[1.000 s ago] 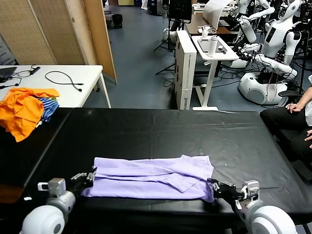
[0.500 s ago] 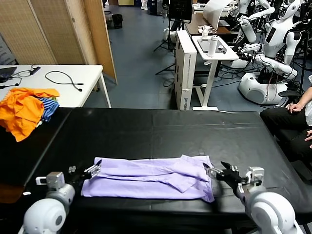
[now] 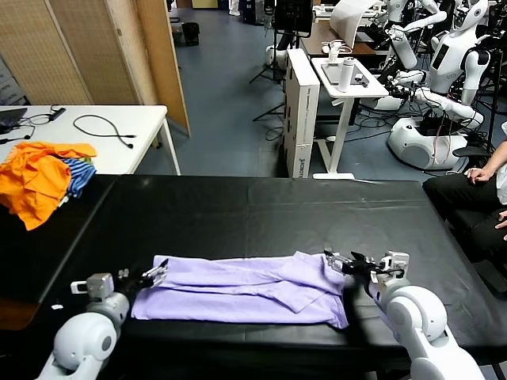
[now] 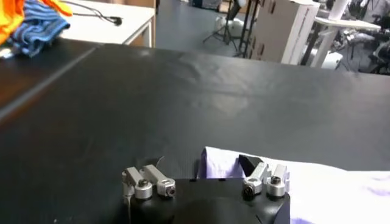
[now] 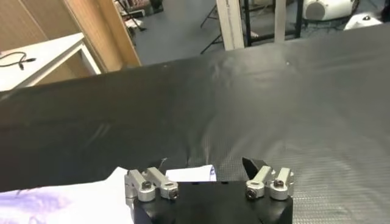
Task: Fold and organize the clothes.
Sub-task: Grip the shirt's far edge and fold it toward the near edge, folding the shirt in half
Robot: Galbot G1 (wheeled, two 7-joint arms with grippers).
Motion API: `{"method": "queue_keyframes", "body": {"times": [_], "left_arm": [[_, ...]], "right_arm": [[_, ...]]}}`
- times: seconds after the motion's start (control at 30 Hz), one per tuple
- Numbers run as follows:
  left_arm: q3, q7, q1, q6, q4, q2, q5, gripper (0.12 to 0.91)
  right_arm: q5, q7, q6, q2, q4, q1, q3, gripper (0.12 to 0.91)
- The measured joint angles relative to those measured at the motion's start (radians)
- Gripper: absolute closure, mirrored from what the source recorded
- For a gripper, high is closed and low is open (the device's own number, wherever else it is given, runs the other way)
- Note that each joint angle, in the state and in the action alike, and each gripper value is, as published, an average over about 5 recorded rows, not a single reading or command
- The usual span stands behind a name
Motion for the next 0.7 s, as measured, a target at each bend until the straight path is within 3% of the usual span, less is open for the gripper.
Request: {"method": "queue_keyframes", "body": {"times": [0.3, 0.6, 0.7], "left_arm": [[0.009, -0.038, -0.045, 0.066, -0.009, 0.025, -0.15, 0.316], [0.014, -0.046, -0.071, 0.11, 0.004, 0.051, -0.22, 0.3], [0.017, -0.045, -0.074, 0.112, 0.012, 0.051, -0.22, 0.356]], "right_arm": [[-0.002, 0.005, 0.0, 0.002, -0.013, 0.011, -0.01, 0.118], [-0.002, 0.007, 0.0, 0.008, -0.018, 0.017, -0.016, 0.127], [-0.002, 0.007, 0.0, 0.008, -0.018, 0.018, -0.018, 0.17]]}}
